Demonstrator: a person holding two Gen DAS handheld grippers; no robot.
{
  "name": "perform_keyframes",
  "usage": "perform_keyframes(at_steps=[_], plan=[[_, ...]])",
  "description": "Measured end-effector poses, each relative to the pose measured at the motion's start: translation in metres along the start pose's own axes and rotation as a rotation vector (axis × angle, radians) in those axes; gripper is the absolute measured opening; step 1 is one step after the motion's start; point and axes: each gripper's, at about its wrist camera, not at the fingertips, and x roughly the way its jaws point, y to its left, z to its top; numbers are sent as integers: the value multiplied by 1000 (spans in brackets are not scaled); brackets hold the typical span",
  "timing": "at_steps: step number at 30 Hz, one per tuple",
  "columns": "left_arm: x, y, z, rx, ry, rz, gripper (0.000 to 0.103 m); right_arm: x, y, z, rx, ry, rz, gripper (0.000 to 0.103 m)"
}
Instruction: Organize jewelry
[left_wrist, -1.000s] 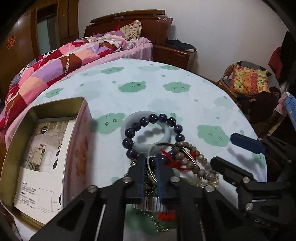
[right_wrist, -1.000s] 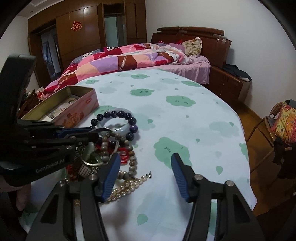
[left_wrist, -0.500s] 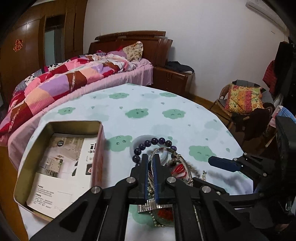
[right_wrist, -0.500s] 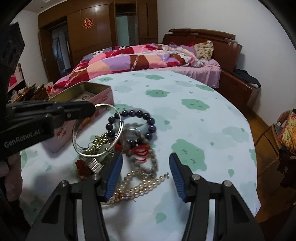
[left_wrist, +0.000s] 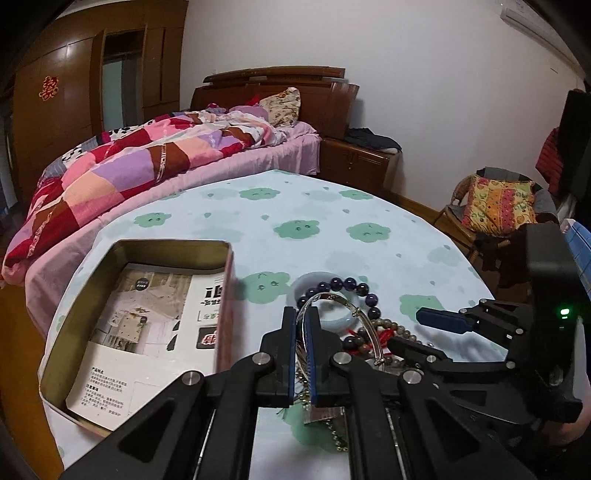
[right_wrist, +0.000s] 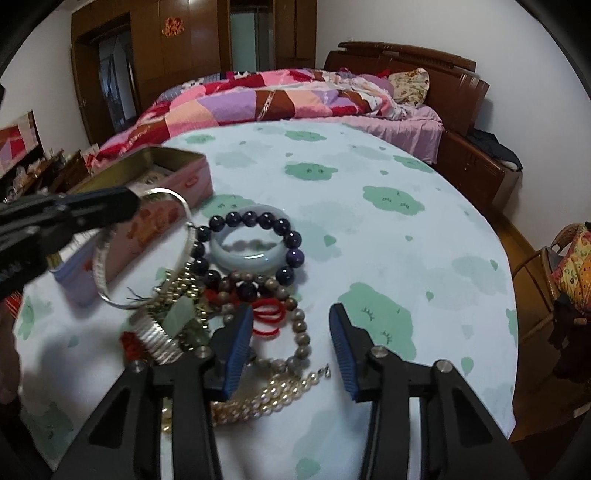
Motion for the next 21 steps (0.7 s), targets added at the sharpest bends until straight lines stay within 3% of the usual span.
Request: perform_keyframes(at_steps=[3, 7, 10, 13, 21], plan=[[2, 2, -1, -4, 5, 3, 4, 9, 0, 0, -9, 44, 4, 39], [0, 1, -1, 1, 1, -3, 4, 13, 1, 0, -15, 64, 37, 22], [-3, 1, -1, 9, -5, -2, 4, 6, -1, -2, -3, 62, 83, 23], [-3, 2, -1, 5, -4, -3, 4, -4, -4, 0, 20, 36, 103, 34], [-1, 6, -2, -3, 2, 2, 4, -2, -2, 12, -3, 22, 86, 34]])
